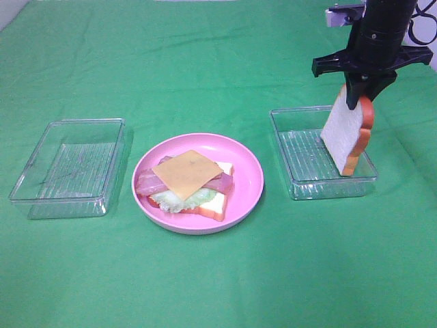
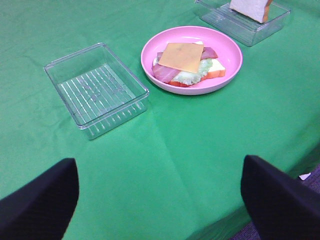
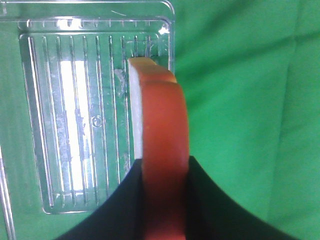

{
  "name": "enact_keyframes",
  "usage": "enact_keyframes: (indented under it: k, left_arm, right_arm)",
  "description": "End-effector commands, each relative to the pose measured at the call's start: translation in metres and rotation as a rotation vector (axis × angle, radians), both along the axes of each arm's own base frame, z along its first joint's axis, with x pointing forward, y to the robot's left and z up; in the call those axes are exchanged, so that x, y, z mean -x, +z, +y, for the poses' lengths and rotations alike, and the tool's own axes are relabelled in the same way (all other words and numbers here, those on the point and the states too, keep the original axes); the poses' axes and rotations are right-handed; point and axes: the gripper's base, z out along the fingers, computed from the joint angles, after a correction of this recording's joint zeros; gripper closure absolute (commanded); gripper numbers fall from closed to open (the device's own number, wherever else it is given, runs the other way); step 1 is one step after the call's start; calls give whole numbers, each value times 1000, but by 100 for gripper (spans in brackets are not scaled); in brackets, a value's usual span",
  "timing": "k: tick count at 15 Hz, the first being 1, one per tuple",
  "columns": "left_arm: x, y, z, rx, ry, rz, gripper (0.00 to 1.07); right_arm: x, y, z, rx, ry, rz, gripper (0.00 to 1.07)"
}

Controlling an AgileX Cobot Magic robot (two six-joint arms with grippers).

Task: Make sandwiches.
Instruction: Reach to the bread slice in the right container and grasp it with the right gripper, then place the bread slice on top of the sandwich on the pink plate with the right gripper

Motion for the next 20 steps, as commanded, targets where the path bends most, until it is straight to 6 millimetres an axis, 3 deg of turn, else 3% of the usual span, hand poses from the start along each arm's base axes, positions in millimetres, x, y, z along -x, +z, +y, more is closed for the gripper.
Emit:
enact_keyframes:
  k: [1, 3, 5, 9, 12, 13, 16, 20]
  left_arm:
    - [2, 0, 1, 15, -4, -20, 24]
    - [2, 0, 1, 15, -4, -20, 24]
    - [2, 0, 1, 15, -4, -20, 24]
    - [2, 0, 1, 15, -4, -20, 24]
    - [2, 0, 1, 15, -4, -20, 24]
    - [2, 0, 1, 15, -4, -20, 24]
    - [2, 0, 1, 15, -4, -20, 24]
    - [2, 0, 1, 15, -4, -20, 24]
  right_arm:
    - [1, 0, -2, 15, 1, 3, 107]
    - [3, 8, -2, 4, -1, -14, 107]
    - [11, 39, 1, -54, -10, -75, 107]
    - [27, 76, 12, -217, 13, -132, 107]
    - [42, 89, 24, -367, 39, -97, 107]
    - [58, 87, 40, -467, 72, -92, 107]
    - [78, 73, 67, -577, 64, -105, 107]
    - [97, 30, 100, -761, 18, -88, 107]
